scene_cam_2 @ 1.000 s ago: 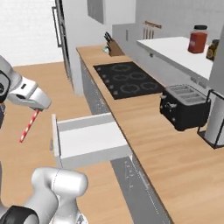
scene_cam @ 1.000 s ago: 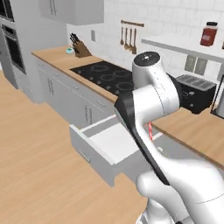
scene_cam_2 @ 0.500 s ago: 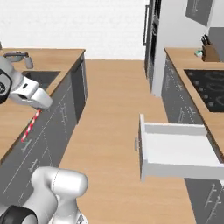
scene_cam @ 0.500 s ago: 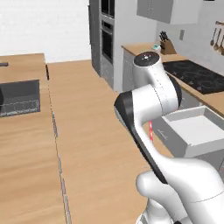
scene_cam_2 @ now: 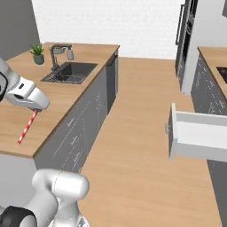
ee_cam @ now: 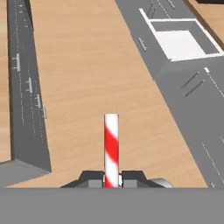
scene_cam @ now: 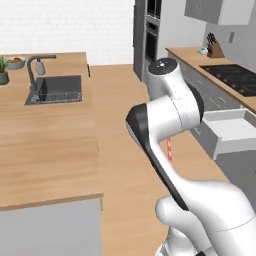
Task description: Take a straw from the drawer in front and place it inside the glass cup on the dining counter.
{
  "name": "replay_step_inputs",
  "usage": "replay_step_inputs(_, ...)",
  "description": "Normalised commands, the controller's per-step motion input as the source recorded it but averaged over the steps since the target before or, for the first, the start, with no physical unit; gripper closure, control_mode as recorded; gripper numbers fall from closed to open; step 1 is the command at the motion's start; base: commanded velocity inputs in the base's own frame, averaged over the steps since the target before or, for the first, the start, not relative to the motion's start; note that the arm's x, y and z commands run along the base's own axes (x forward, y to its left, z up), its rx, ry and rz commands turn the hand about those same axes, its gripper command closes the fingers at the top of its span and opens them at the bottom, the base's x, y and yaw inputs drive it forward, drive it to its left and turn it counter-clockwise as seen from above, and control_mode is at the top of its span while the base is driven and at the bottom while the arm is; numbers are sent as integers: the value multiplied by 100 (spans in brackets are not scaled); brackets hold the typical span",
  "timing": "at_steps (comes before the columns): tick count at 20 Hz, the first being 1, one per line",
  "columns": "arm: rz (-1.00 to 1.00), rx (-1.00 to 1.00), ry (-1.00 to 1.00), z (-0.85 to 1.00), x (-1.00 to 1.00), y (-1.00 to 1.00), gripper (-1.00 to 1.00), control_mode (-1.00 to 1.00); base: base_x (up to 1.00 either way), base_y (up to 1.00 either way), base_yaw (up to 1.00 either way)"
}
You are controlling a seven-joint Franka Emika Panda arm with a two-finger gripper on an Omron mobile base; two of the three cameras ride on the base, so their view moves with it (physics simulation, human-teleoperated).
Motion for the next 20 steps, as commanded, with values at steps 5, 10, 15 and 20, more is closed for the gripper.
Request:
replay_step_inputs(5,0,0,0,0,0,0,100,100,-77,28,13)
replay_step_inputs(10,0,0,0,0,0,0,100,100,8,85,2)
replay_step_inputs(15,0,0,0,0,0,0,100,100,17,100,0)
replay_step_inputs(20,0,0,0,0,0,0,100,100,4,100,0)
